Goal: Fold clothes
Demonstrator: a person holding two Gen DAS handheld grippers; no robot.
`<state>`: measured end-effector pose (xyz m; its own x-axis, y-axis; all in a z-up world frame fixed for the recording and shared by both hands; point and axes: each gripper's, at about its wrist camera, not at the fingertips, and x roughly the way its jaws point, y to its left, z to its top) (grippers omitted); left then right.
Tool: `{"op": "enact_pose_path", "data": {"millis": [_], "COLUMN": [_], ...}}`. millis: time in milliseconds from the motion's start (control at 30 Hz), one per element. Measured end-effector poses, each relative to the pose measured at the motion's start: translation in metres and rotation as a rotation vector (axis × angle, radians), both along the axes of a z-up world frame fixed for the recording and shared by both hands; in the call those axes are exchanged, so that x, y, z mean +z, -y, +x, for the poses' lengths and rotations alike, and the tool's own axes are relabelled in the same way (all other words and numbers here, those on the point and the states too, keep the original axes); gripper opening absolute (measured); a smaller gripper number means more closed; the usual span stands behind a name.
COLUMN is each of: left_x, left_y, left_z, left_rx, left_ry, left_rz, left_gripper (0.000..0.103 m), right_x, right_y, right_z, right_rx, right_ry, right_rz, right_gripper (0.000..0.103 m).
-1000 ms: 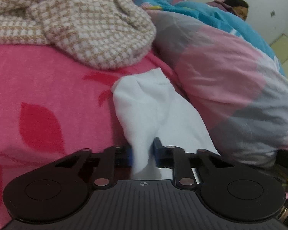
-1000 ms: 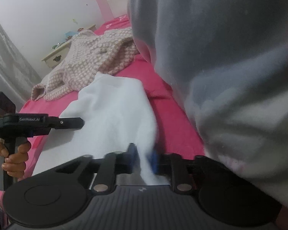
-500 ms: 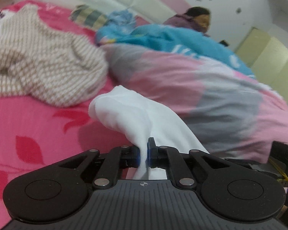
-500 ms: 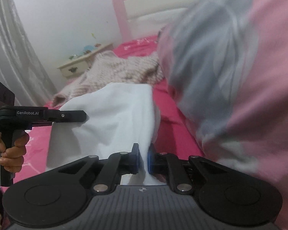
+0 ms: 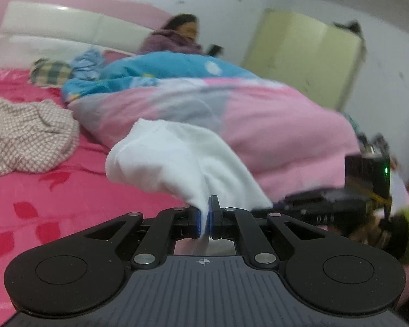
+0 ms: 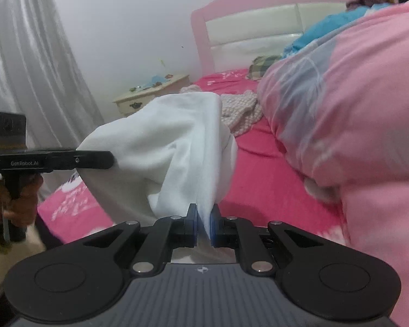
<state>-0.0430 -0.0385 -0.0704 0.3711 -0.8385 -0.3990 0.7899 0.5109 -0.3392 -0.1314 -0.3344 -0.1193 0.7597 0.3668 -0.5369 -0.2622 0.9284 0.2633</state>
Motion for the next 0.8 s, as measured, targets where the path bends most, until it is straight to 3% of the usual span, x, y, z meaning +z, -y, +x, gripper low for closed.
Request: {"op": "enact_pose_path", "data": {"millis": [67, 133, 167, 200, 300, 333, 467, 533, 600, 700, 733, 800], "left_x": [-0.007, -0.026, -0.038, -0.051, -0.081, -0.082, -0.079, -0.072, -0.066, -0.066, -0.069, -0.077], "left_y": [-0.009, -0.015, -0.019, -0.023, -0.036, -0.043, -0.069, -0.076, -0.074, -0.053, -0.046, -0.032], "left_z": [-0.028, -0.049, -0.058, -0.067, -0.092, -0.096, -0.099, -0.087, -0.073, -0.042, -0.034, -0.022], "left_rx": [-0.043, -0.09, -0.099, -0.109, -0.118, -0.111, -0.039, 0.025, 0.072, 0.068, 0.063, 0.063], "left_ry": [-0.003, -0.06, -0.092, -0.124, -0.158, -0.161, -0.174, -0.191, -0.223, -0.313, -0.331, -0.345], "left_rz": [0.059, 0.148, 0.204, 0.26, 0.42, 0.439, 0.457, 0.419, 0.353, 0.247, 0.227, 0.234], "left_gripper": [0.004, 0.007, 0.012, 0.023, 0.025, 0.026, 0.035, 0.039, 0.04, 0.054, 0.06, 0.061], "right_x": [-0.006, -0.024, -0.033, -0.043, -0.061, -0.064, -0.056, -0.05, -0.045, -0.039, -0.039, -0.041], "right_y": [-0.011, -0.023, -0.029, -0.035, -0.038, -0.036, -0.011, 0.004, 0.019, 0.032, 0.031, 0.022], "right_z": [-0.031, -0.055, -0.066, -0.077, -0.108, -0.116, -0.125, -0.108, -0.084, -0.042, -0.027, 0.0], "right_rx": [0.02, 0.053, 0.07, 0.087, 0.107, 0.101, 0.003, -0.027, -0.047, -0.037, -0.013, 0.052], "right_ry": [0.009, -0.038, -0.069, -0.099, -0.173, -0.193, -0.225, -0.244, -0.265, -0.293, -0.297, -0.302], "right_rz": [-0.05, -0.142, -0.189, -0.236, -0.311, -0.315, -0.207, -0.077, 0.079, 0.29, 0.332, 0.348], "right_gripper": [0.011, 0.013, 0.015, 0.016, 0.016, 0.016, 0.022, 0.025, 0.043, 0.056, 0.057, 0.065]}}
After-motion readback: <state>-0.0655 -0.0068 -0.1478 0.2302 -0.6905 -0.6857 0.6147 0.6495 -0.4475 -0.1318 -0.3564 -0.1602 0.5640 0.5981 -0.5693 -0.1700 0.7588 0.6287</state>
